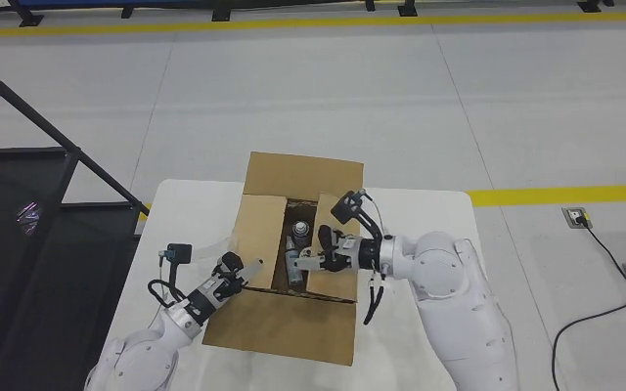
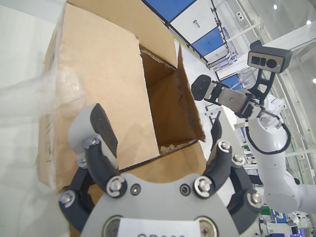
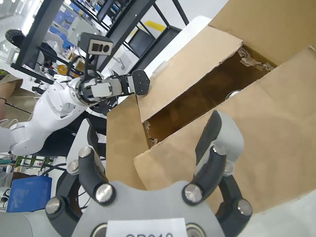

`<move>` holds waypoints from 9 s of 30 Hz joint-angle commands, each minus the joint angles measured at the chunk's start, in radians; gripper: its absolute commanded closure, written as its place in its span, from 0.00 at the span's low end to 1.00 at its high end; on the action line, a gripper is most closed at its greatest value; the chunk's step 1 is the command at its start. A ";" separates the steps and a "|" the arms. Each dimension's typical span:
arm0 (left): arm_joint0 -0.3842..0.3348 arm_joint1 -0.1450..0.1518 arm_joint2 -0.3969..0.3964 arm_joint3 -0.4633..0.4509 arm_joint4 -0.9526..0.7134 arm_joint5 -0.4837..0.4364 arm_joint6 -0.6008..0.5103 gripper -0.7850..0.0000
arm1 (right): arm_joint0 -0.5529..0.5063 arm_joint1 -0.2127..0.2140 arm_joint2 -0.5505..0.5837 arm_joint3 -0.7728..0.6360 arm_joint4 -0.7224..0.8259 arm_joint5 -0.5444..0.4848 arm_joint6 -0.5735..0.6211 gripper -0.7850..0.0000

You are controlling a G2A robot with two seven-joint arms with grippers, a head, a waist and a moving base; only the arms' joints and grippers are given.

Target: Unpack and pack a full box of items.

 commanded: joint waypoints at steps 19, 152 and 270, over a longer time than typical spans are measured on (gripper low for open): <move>0.006 0.008 -0.008 -0.009 -0.004 -0.029 0.017 0.00 | 0.041 0.023 -0.132 0.059 -0.115 0.050 -0.037 0.00; 0.041 0.093 -0.015 0.010 -0.246 -0.014 -0.034 0.00 | 0.209 0.216 -0.257 0.384 0.774 0.190 -0.039 0.00; -0.143 0.000 0.076 0.013 -0.309 0.087 0.315 0.00 | 0.028 0.246 -0.194 0.206 0.748 0.155 -0.165 0.00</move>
